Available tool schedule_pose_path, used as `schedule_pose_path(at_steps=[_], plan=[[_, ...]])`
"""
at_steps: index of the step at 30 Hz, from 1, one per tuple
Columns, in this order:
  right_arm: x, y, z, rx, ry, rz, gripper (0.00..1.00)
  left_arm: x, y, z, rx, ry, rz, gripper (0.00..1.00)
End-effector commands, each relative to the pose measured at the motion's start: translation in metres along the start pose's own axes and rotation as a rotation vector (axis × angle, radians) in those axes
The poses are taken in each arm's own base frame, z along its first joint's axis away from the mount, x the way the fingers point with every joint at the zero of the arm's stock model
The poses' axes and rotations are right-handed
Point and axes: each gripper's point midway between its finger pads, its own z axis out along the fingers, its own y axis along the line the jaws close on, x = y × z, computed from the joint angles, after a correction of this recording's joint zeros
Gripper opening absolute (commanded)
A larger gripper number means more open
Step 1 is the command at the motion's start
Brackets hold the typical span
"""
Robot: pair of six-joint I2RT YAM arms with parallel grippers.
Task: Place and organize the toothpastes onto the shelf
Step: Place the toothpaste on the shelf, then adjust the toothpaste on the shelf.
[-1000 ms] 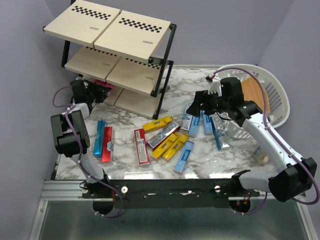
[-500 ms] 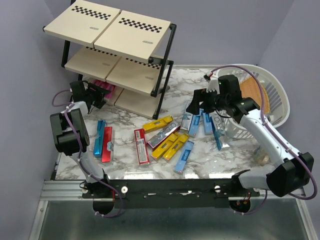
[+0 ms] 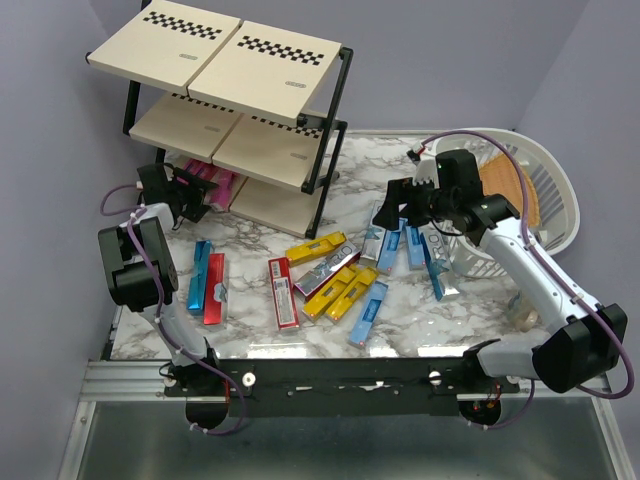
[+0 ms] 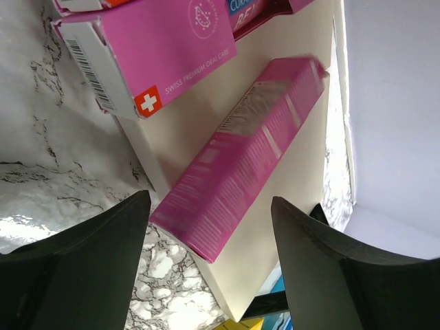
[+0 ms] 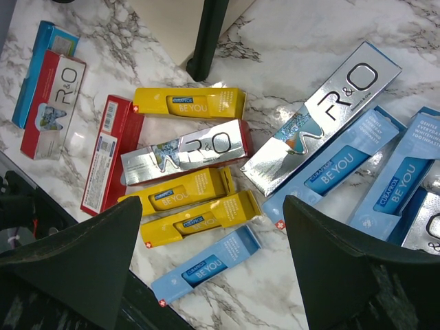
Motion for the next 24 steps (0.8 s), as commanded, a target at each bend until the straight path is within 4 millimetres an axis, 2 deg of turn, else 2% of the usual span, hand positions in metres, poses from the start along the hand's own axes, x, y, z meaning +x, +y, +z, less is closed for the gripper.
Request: schedule_pose_path(at_steps=[1,4,7,8,13,14,17,18,20,22,24], plan=[[-0.006,-0.003,-0.003,0.020,-0.013,-0.019,0.92,-0.007,0.012,-0.002,-0.042,-0.025,-0.003,0.82],[-0.005,-0.003,-0.003,0.016,-0.013,-0.021,0.92,-0.006,0.014,-0.002,-0.042,-0.017,0.010,0.84],[-0.005,-0.002,-0.003,0.011,-0.012,-0.019,0.92,-0.003,0.008,-0.006,-0.004,-0.014,0.066,0.89],[-0.004,-0.002,-0.003,0.010,-0.011,-0.020,0.92,-0.002,0.005,-0.013,0.011,-0.023,0.097,0.93],[-0.003,-0.001,-0.003,0.003,-0.014,-0.027,0.92,-0.006,-0.002,-0.034,0.019,-0.141,0.316,0.96],[-0.003,-0.001,-0.003,0.001,-0.014,-0.025,0.92,0.002,-0.001,-0.039,0.018,-0.151,0.385,0.97],[-0.002,0.000,-0.003,-0.008,-0.015,-0.033,0.92,0.004,0.004,-0.042,-0.009,-0.222,0.526,0.96],[-0.001,0.001,-0.002,-0.011,-0.014,-0.034,0.92,0.009,-0.003,-0.041,0.014,-0.231,0.572,0.96],[-0.002,0.001,-0.004,-0.015,-0.018,-0.041,0.92,0.013,-0.006,-0.040,0.006,-0.250,0.653,0.96],[-0.001,0.002,-0.005,-0.019,-0.022,-0.044,0.92,0.023,-0.014,-0.035,0.006,-0.250,0.801,0.95],[-0.001,0.003,-0.006,-0.022,-0.032,-0.048,0.91,0.022,-0.014,-0.032,-0.020,-0.261,0.862,0.95]])
